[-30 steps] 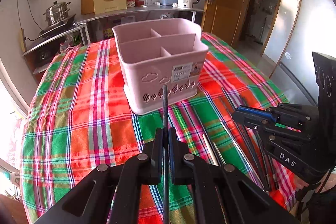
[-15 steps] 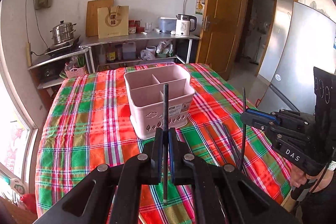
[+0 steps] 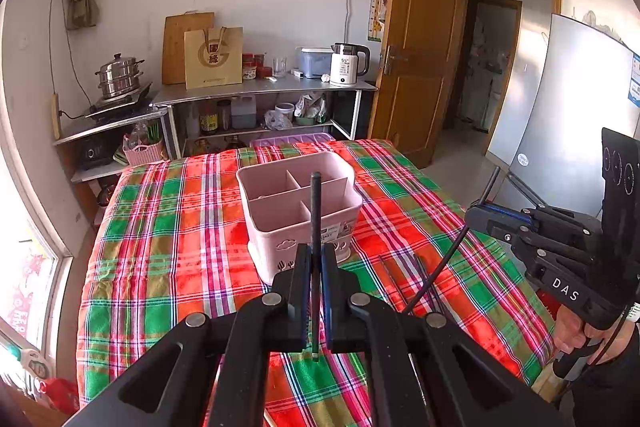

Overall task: Organize utensils
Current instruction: 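Lift the held chopsticks with both tools and carry them over the pink basket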

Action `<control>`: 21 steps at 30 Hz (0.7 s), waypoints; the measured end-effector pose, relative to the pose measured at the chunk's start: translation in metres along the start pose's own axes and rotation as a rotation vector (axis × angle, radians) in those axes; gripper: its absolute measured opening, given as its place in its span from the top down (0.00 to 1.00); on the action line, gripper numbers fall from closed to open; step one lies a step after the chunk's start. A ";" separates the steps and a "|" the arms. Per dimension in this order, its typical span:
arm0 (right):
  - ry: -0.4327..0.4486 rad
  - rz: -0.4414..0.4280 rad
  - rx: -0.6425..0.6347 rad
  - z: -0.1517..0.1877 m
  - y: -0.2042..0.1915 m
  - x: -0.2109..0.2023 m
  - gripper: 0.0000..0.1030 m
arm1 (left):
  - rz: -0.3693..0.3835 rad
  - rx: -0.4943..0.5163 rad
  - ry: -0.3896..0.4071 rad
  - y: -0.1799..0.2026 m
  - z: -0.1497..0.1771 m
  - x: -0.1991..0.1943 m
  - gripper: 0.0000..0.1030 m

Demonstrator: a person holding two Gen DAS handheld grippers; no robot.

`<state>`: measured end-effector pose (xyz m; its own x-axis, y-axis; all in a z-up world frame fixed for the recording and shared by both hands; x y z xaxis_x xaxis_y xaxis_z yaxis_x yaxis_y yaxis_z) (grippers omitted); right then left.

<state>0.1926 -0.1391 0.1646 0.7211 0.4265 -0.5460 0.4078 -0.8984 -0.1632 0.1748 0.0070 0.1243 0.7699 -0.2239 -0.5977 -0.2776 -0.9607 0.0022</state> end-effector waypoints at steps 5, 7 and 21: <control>0.014 -0.001 -0.013 -0.013 0.000 0.003 0.95 | -0.001 0.008 0.005 -0.004 -0.015 0.001 0.96; 0.021 -0.005 -0.016 -0.021 -0.001 0.006 0.95 | 0.000 0.005 0.006 -0.006 -0.024 0.003 0.96; 0.125 -0.056 0.012 -0.098 -0.010 0.023 0.95 | -0.027 -0.041 0.085 -0.041 -0.105 0.010 0.96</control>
<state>0.2604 -0.1101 0.2343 0.7621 0.4850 -0.4289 0.4430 -0.8737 -0.2008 0.2545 0.0272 0.2021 0.8230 -0.2094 -0.5280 -0.2340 -0.9720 0.0208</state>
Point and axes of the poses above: each gripper's, at about its wrist camera, not at the fingertips, and x roughly the way its jaws point, y to its right, z to its underside, the point moved 5 cm from there along x, roughly the way its jaws point, and after that the axes turned 6 degrees about x, right-handed, at the moved point
